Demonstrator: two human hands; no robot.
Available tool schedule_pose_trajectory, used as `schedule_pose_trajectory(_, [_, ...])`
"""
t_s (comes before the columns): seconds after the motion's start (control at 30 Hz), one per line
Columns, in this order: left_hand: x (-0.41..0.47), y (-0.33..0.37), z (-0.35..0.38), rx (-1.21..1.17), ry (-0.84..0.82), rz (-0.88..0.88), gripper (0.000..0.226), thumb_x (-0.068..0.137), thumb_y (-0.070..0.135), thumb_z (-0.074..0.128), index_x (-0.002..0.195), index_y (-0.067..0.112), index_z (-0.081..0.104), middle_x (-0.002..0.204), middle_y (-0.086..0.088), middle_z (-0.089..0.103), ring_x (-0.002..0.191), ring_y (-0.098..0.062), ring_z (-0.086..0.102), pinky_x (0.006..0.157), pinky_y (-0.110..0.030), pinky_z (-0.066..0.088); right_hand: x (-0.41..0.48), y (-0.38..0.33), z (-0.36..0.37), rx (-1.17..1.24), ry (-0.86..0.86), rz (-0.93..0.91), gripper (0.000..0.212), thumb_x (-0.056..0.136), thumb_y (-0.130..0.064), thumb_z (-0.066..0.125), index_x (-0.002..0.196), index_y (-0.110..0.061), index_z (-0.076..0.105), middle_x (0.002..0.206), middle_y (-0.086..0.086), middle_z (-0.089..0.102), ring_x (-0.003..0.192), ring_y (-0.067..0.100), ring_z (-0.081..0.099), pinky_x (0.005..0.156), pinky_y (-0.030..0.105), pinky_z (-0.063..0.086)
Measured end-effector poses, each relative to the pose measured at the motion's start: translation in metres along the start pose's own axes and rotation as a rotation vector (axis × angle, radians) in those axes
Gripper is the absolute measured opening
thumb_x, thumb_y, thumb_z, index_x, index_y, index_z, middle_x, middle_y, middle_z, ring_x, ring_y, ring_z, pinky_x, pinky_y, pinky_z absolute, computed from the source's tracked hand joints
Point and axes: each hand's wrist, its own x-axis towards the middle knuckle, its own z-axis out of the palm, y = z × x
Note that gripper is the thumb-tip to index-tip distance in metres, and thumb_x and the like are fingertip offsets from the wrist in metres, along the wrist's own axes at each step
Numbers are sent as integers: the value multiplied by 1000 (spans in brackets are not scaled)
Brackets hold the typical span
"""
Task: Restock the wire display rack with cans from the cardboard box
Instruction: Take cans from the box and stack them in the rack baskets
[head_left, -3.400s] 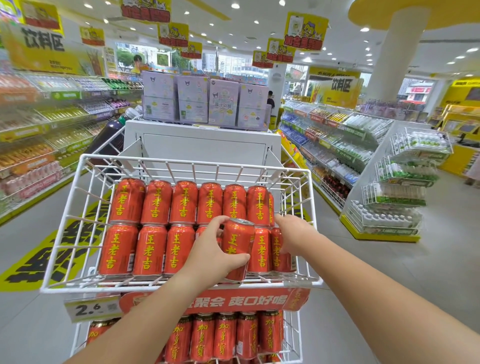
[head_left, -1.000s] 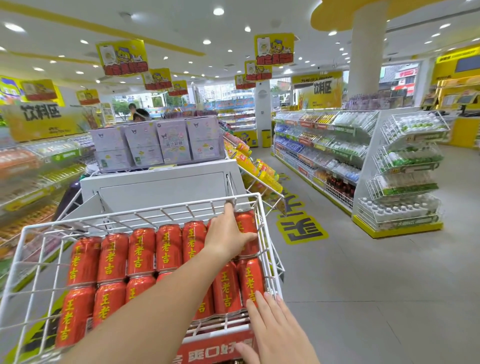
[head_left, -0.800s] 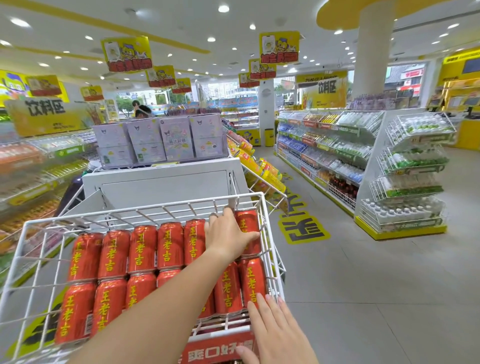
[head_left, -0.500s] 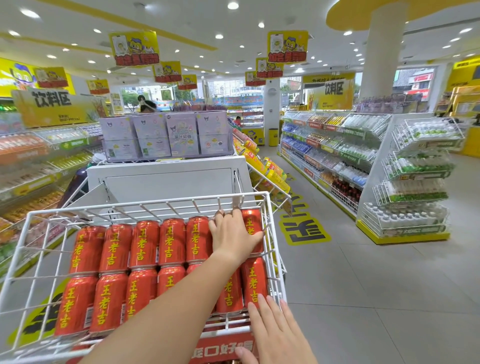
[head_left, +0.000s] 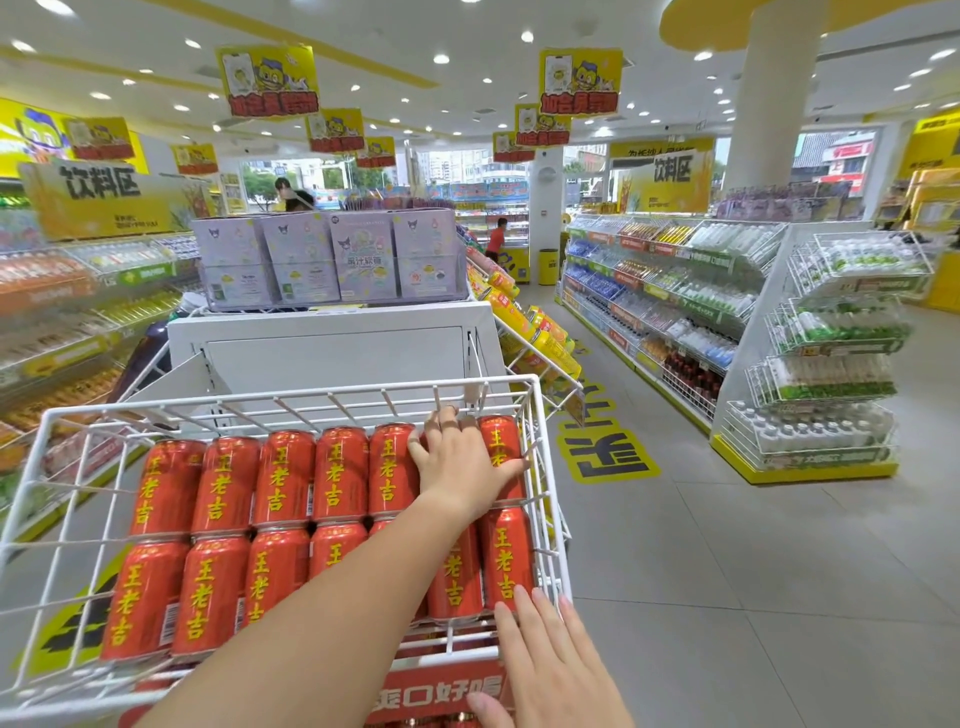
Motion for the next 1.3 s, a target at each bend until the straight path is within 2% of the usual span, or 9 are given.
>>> schedule_pose_trajectory(0.17, [-12, -26, -4, 82, -49, 191, 112, 74, 87, 51, 155, 15, 23, 165, -12, 16, 152, -32, 13, 121, -58, 11, -3, -1, -3, 39, -72, -2, 88, 97, -66, 11, 109, -11, 79, 114, 15, 74, 105, 31, 72, 112, 42, 13])
schedule_pose_trajectory(0.37, [-66, -97, -18, 125, -59, 301, 111, 79, 87, 39, 161, 24, 0, 169, -3, 0, 155, -27, -1, 124, -56, 6, -13, -10, -13, 94, -76, 18, 85, 97, -64, 12, 122, -9, 72, 127, 18, 67, 119, 33, 65, 115, 44, 13])
schedule_pose_trajectory(0.53, [-124, -164, -35, 139, -74, 268, 106, 79, 89, 19, 161, 24, 4, 169, -4, 5, 156, -26, 2, 125, -53, 8, -12, -26, -18, 96, 12, 19, 82, 99, -64, 12, 135, -11, 63, 139, 17, 59, 133, 35, 54, 112, 50, 20])
schedule_pose_trajectory(0.6, [-145, -184, -44, 152, -72, 236, 106, 79, 91, 13, 161, 24, 6, 169, -5, 7, 155, -26, 3, 125, -54, 8, -5, -36, -23, 126, 24, 3, 90, 97, -67, 3, 140, -10, 58, 145, 19, 54, 137, 37, 48, 115, 50, 18])
schedule_pose_trajectory(0.73, [-181, -219, -62, 197, -88, 172, 110, 75, 91, 5, 161, 24, 5, 169, -5, 4, 156, -26, 0, 125, -54, 5, 1, -57, -29, 103, 16, -9, 104, 84, -73, -16, 156, -14, 31, 162, 16, 27, 151, 34, 21, 123, 50, 8])
schedule_pose_trajectory(0.9, [-226, -269, -74, 276, -76, 171, 106, 78, 86, 9, 161, 22, 11, 169, -8, 9, 155, -30, 6, 123, -56, 11, -16, -96, -32, 69, -2, 49, 89, 90, -67, 1, 157, -14, 29, 163, 17, 24, 152, 34, 19, 123, 52, 10])
schedule_pose_trajectory(1.0, [-252, -302, -76, 302, -87, 188, 105, 78, 84, 11, 161, 20, 14, 168, -11, 13, 154, -33, 10, 122, -56, 12, -36, -129, -36, 53, -39, 84, 78, 98, -63, 10, 159, -15, 17, 166, 16, 14, 154, 31, 9, 124, 49, 6])
schedule_pose_trajectory(1.13, [-288, -353, -67, 296, -100, 244, 100, 81, 81, 20, 158, 18, 26, 162, -13, 29, 150, -36, 24, 117, -58, 21, -68, -183, -36, 28, -60, 112, 76, 100, -61, 21, 160, -15, 13, 167, 16, 8, 154, 32, 7, 124, 49, 6])
schedule_pose_trajectory(1.3, [-338, -398, -40, 279, -172, 334, 96, 84, 75, 27, 155, 11, 35, 159, -18, 35, 146, -41, 31, 114, -62, 29, -112, -249, -8, 48, -113, 108, 74, 101, -59, 26, 159, -13, 17, 166, 17, 13, 153, 33, 11, 123, 50, 10])
